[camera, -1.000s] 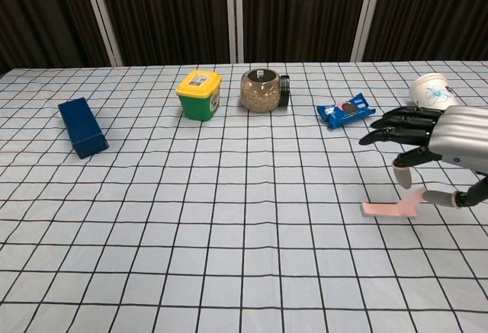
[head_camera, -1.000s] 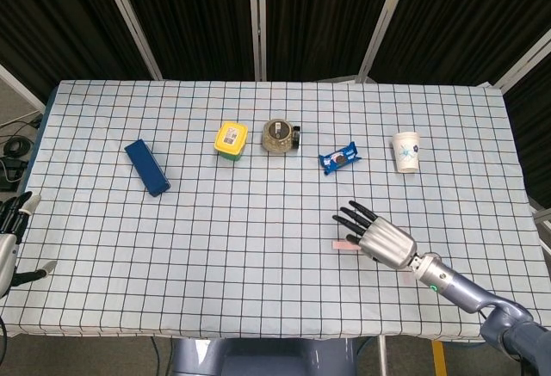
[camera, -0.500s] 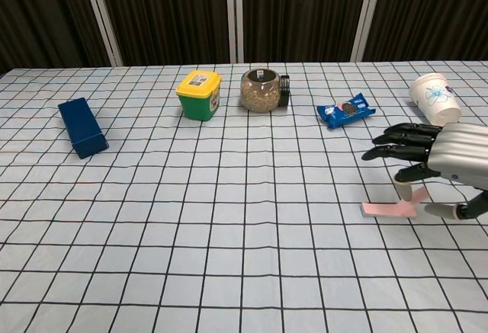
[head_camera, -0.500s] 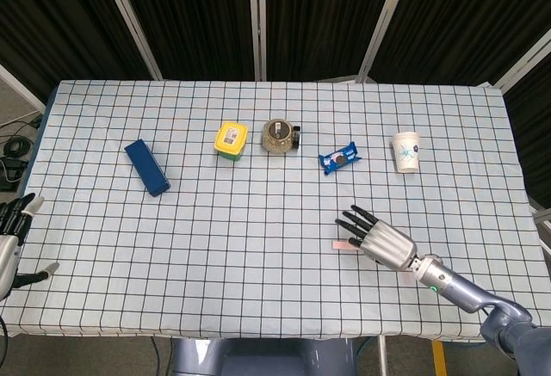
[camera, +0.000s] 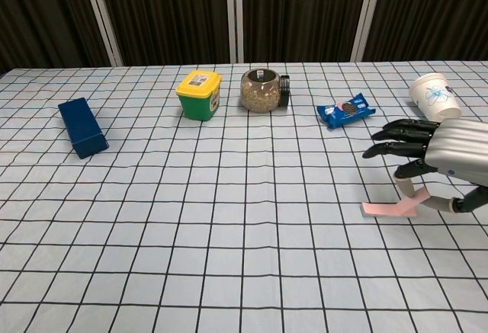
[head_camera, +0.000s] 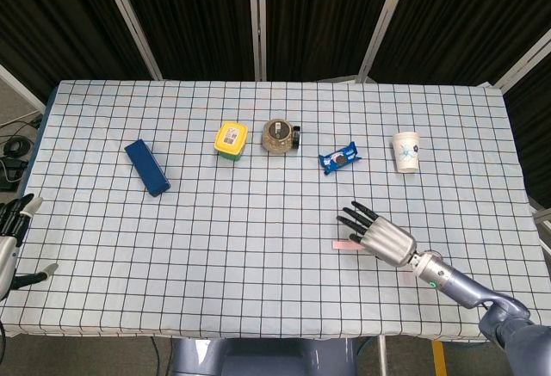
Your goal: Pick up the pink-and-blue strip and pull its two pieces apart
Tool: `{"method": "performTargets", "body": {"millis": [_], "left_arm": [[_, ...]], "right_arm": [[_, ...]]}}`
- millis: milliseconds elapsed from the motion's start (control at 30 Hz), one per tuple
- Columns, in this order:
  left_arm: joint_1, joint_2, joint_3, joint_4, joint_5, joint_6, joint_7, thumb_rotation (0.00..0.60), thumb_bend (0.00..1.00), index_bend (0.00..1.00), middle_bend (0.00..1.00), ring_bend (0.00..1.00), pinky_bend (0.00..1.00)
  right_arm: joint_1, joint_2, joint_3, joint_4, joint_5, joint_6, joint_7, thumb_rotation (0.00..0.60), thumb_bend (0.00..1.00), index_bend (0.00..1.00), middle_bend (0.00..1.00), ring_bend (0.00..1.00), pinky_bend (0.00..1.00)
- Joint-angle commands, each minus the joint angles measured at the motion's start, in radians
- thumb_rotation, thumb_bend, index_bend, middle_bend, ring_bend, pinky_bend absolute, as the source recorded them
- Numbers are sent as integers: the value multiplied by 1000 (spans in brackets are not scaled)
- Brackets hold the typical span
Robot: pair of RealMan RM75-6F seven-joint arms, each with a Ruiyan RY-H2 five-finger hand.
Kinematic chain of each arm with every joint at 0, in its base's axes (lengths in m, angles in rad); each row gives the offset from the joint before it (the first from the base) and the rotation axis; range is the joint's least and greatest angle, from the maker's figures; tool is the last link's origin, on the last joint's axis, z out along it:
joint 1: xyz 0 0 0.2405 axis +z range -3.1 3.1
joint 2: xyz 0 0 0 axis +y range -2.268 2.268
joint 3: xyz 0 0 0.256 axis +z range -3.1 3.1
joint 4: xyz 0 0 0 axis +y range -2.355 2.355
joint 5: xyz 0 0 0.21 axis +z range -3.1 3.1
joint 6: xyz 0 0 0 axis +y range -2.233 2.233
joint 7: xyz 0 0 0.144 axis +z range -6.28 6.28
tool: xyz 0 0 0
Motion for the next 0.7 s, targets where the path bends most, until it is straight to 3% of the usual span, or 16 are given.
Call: {"method": "performTargets", "body": {"millis": [33,467,633,700], "left_arm": [[-1,0,0,1,0,0,0,600,0,0,0,0,0],[0,-1,3,1,2,0,4,600,0,0,0,0,0],[-10,-6,1,2,-4,-20,-4,600,0,0,0,0,0],[-32,-18,-6,17,-4,-49,-32,600,0,0,0,0,0]], "right_arm": [[0,-8,-4,6,6,9,12,600,353,562,128,0,0],[1,-21,-11,16,41,28,78,600,393,667,157,0,0],[20,11,25,-74,87,42,141,600,393,674,158,0,0],[50,44,63,-158,113,49,148,600,395,674,159,0,0]]}}
